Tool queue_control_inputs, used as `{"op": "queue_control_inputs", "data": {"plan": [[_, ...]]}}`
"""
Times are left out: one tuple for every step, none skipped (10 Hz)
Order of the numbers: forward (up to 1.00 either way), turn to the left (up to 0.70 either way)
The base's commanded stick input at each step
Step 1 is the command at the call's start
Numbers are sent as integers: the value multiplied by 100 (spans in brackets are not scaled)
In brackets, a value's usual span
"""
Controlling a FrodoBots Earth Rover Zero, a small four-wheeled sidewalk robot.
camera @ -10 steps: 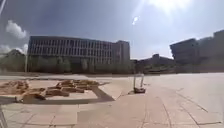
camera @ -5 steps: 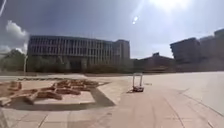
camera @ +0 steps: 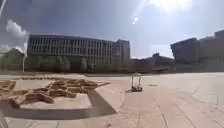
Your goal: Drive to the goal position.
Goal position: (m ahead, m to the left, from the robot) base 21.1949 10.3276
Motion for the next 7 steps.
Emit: {"op": "queue_control_inputs", "data": {"plan": [[70,-7],[70,-28],[70,-30],[70,-30],[70,-30],[70,-30],[70,-30]]}}
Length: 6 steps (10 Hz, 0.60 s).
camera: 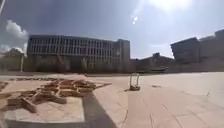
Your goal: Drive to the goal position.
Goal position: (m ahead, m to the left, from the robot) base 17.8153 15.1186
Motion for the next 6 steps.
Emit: {"op": "queue_control_inputs", "data": {"plan": [[70,-30],[70,-30],[70,-30],[70,-30],[70,5],[70,5]]}}
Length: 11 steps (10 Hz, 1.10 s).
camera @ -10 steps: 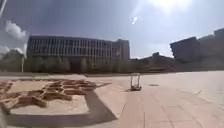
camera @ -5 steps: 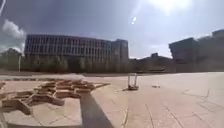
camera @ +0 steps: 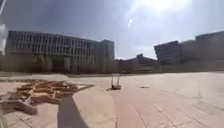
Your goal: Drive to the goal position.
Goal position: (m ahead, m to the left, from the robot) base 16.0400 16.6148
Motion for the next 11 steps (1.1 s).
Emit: {"op": "queue_control_inputs", "data": {"plan": [[70,5],[70,5],[70,5],[70,5],[70,5],[70,5],[70,6],[70,6],[70,6],[70,6],[70,6]]}}
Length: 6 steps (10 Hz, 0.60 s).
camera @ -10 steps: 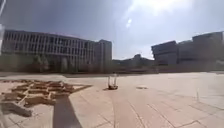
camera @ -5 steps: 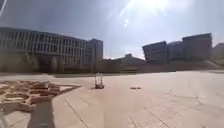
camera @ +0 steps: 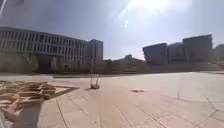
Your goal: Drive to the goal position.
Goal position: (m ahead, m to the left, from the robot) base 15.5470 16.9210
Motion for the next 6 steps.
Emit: {"op": "queue_control_inputs", "data": {"plan": [[70,6],[70,6],[70,6],[70,6],[70,6],[70,6]]}}
